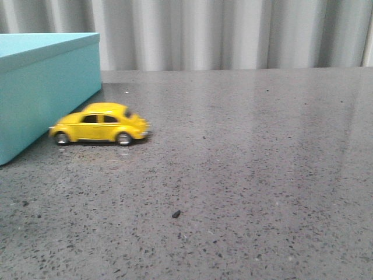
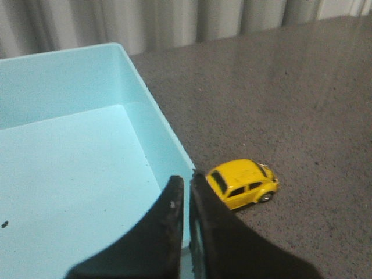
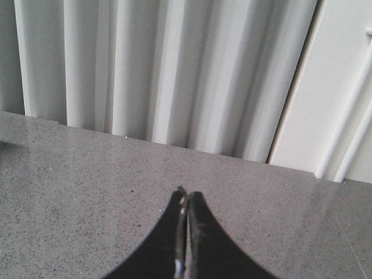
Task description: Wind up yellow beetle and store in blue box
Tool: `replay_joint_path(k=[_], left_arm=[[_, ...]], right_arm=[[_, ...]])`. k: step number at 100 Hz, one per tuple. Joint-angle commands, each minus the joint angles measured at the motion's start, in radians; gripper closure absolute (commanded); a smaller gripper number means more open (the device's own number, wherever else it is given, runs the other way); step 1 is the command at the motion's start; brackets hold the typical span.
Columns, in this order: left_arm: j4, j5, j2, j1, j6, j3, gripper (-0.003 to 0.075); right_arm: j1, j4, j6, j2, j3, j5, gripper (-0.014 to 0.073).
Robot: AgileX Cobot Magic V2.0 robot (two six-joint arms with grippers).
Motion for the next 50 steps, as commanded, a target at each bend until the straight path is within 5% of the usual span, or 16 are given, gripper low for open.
replay_joint_path(k=[1, 30, 50], left_arm=[[-0.016, 0.010, 0.094, -0.021, 0.024, -0.102, 0.0685], [0.022, 0.149, 0.416, -0.056, 0.171, -0.361, 0.0380], [0.069, 0.309, 0.573, -0.056, 0.264, -0.524, 0.0351]], right_arm=[[0.014, -0.011, -0.012, 0.008, -0.016, -0.102, 0.0645], [0.048, -0.011, -0.012, 0.008, -0.015, -0.110, 0.0645], [0.055, -0.011, -0.012, 0.008, -0.015, -0.108, 0.0645]])
